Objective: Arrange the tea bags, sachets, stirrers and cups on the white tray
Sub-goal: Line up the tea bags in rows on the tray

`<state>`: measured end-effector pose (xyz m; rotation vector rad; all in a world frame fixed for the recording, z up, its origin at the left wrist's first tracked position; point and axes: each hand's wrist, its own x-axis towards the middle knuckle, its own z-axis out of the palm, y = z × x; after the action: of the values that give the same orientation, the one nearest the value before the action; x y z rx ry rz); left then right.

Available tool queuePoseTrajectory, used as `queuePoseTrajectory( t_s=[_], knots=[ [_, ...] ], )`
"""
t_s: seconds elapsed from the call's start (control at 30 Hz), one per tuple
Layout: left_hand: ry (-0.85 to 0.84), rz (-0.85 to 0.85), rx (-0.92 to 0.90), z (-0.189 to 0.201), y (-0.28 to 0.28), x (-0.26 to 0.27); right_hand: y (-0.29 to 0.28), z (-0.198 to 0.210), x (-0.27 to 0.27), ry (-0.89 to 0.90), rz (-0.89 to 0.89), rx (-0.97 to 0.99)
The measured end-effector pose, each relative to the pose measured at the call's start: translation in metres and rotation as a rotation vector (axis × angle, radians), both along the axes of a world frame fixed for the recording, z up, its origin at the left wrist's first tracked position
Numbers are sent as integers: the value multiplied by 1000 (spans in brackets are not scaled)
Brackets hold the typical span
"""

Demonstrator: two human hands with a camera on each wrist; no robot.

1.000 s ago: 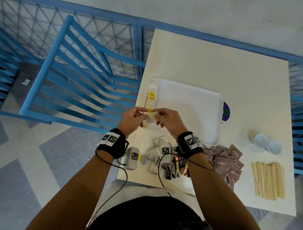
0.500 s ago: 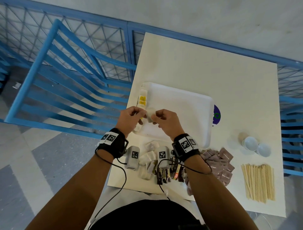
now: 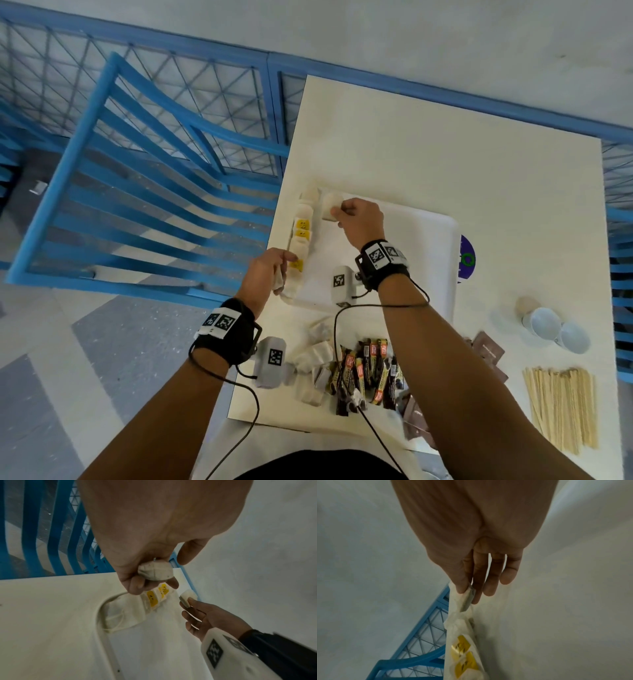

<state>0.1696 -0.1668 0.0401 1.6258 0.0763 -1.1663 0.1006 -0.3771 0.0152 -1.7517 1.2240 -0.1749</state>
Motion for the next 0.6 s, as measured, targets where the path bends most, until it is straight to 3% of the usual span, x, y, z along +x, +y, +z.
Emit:
queuePoseTrajectory(
  t_s=[0.23, 0.6],
  knots=[
    [26, -7, 171, 9, -6, 17, -9, -18, 23, 94, 1, -33],
    [-161, -68, 94, -5, 7, 20, -10, -22, 32, 126, -35, -98]
  ],
)
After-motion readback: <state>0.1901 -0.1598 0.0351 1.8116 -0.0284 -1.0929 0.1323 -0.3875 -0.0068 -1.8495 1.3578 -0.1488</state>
